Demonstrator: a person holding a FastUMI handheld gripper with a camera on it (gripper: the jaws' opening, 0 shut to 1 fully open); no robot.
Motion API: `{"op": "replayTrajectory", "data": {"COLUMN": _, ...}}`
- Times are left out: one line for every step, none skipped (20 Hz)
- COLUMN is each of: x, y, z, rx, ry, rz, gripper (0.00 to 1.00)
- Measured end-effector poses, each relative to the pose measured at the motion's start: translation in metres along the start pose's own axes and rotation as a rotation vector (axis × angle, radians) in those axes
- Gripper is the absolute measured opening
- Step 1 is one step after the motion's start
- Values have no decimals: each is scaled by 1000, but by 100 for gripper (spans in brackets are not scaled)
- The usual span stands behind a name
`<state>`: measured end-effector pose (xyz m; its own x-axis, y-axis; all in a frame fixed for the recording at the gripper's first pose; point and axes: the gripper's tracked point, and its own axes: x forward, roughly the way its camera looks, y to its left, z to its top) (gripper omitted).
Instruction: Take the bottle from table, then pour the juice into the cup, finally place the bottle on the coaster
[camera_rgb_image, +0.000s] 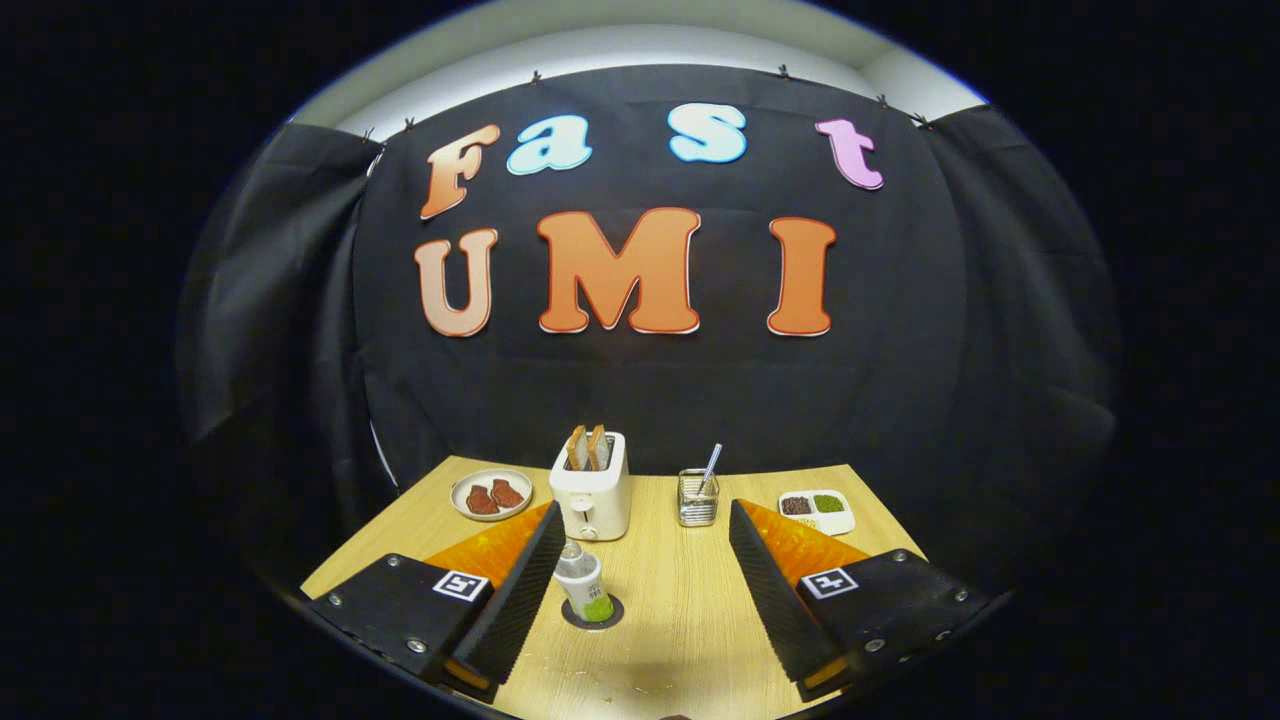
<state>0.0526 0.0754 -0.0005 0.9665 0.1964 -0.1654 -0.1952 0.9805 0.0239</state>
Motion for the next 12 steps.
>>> {"op": "replayTrajectory", "data": {"x": -5, "y": 1, "z": 7, "rx": 9, "ry": -12, "rz": 5, "gripper": 98}}
{"op": "replayTrajectory", "data": {"x": -9, "y": 3, "z": 14, "rx": 17, "ry": -19, "rz": 15, "gripper": 98}}
{"op": "replayTrajectory", "data": {"x": -12, "y": 4, "z": 20, "rx": 20, "ry": -28, "rz": 19, "gripper": 98}}
{"op": "replayTrajectory", "data": {"x": -15, "y": 3, "z": 26, "rx": 14, "ry": -38, "rz": 15, "gripper": 98}}
{"op": "replayTrajectory", "data": {"x": -16, "y": 1, "z": 31, "rx": 0, "ry": -46, "rz": 4, "gripper": 98}}
{"op": "replayTrajectory", "data": {"x": -18, "y": -1, "z": 34, "rx": -17, "ry": -54, "rz": -6, "gripper": 97}}
{"op": "replayTrajectory", "data": {"x": -19, "y": 0, "z": 36, "rx": -29, "ry": -58, "rz": -8, "gripper": 97}}
{"op": "replayTrajectory", "data": {"x": -20, "y": 4, "z": 37, "rx": -33, "ry": -59, "rz": -2, "gripper": 98}}
{"op": "replayTrajectory", "data": {"x": -22, "y": 7, "z": 38, "rx": -32, "ry": -63, "rz": 6, "gripper": 98}}
{"op": "replayTrajectory", "data": {"x": -22, "y": 10, "z": 39, "rx": -30, "ry": -67, "rz": 15, "gripper": 98}}
{"op": "replayTrajectory", "data": {"x": -21, "y": 12, "z": 37, "rx": -30, "ry": -65, "rz": 23, "gripper": 98}}
{"op": "replayTrajectory", "data": {"x": -21, "y": 13, "z": 35, "rx": -28, "ry": -58, "rz": 24, "gripper": 98}}
